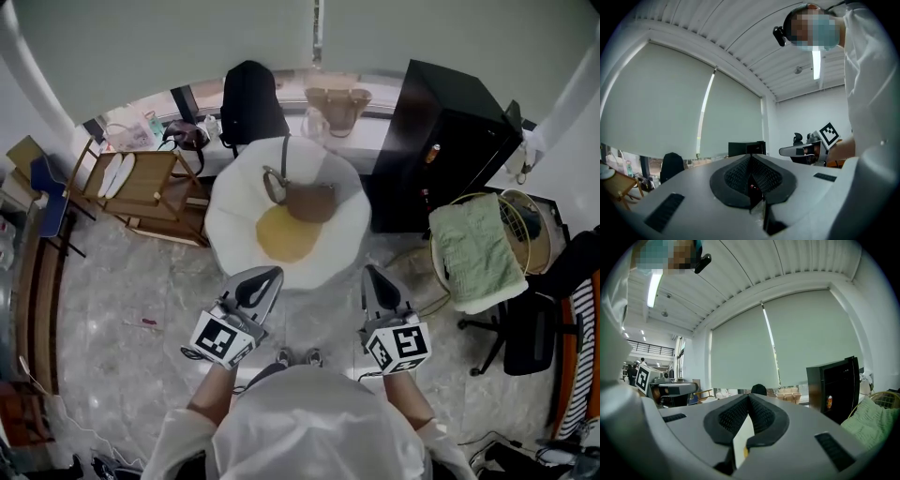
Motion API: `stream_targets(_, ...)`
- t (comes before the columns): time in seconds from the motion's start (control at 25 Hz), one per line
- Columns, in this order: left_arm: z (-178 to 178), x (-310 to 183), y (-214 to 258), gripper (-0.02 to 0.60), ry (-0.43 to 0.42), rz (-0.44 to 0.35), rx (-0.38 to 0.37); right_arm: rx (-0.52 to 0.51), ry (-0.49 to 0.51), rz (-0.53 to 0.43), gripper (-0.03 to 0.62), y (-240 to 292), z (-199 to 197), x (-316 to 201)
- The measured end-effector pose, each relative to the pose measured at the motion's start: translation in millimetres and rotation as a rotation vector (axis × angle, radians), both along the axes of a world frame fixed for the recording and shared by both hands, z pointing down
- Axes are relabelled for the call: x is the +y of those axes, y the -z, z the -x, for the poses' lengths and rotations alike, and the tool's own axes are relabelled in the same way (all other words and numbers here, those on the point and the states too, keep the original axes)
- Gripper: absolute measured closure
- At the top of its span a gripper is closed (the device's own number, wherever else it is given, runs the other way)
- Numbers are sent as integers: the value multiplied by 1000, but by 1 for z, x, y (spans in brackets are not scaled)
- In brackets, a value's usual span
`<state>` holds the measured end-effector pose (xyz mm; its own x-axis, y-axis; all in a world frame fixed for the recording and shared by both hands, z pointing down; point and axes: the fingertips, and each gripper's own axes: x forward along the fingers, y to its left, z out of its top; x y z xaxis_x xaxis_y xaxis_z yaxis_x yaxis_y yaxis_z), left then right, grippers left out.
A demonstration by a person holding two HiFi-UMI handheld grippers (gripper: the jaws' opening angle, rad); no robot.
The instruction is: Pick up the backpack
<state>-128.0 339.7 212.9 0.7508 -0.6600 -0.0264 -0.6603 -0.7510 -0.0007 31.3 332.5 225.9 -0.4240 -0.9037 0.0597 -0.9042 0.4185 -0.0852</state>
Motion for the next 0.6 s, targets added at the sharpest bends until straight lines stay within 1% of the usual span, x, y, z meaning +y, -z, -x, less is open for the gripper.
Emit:
stream_targets(0.16,-12,-1,9,551,8,-43,38,-3,23,1,574,-5,-7,-6)
stream_targets(0.36,-17,-11,1,551,31,-16,56,2,50,10,574,-10,-5,-18)
stream_targets(0.6,-12,-38,-8,551,56,11,69,-6,38,27,574,-17,-7,-40)
